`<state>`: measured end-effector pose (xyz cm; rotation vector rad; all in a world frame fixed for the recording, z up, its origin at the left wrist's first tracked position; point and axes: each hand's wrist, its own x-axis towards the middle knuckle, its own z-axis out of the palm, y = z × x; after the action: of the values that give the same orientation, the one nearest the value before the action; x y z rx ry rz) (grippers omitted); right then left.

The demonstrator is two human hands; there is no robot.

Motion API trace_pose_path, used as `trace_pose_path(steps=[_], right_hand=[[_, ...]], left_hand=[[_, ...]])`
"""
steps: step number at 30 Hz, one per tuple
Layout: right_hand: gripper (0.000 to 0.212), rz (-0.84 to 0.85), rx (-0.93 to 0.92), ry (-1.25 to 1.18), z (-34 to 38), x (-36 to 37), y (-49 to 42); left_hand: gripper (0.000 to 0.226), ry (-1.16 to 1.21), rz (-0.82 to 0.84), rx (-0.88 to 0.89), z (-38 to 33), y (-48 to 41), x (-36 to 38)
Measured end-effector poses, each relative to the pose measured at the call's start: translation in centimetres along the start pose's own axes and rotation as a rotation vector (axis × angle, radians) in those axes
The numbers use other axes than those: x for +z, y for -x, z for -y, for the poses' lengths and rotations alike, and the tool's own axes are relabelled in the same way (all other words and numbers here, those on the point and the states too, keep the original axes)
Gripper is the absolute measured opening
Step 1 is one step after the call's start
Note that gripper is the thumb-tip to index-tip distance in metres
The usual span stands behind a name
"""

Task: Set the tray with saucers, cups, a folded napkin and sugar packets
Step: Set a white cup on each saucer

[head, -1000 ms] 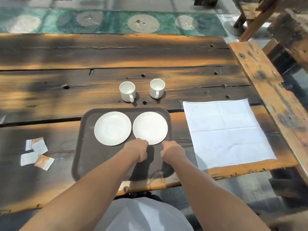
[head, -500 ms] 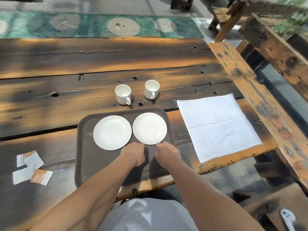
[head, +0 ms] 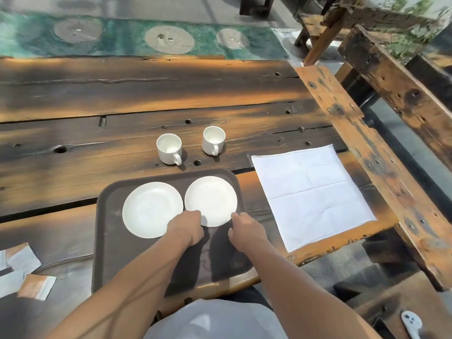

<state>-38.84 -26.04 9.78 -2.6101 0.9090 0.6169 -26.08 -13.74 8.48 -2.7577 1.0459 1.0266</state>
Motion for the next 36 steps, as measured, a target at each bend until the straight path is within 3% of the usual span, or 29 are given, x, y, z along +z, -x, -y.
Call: trace_pose_path(steps=[10, 23, 29, 36], right_hand=[[0.026, 0.059, -0.076, -0.042, -2.6, -4.2, -8.7], [0.026, 0.049, -0.118, -0.160, -4.6, -7.5, -21.3], [0.030, 0.073, -0.107, -0.192, -5.0, -8.4, -25.9], [0.062, 0.068, -0.179, -0.214, -5.2, -9.3, -29.3]], left_hand=[[0.035, 0.082, 0.000, -0.105, -2.9, -6.2, -3.6], [0.028, 0.319, -0.200, -0.238, -5.4, -16.3, -8.8], [0.042, 0.525, -0.289, -0.314, -5.0, -19.7, -9.0], [0.049, 0.604, -0.336, -0.373, -4.9, -22.5, -9.0]])
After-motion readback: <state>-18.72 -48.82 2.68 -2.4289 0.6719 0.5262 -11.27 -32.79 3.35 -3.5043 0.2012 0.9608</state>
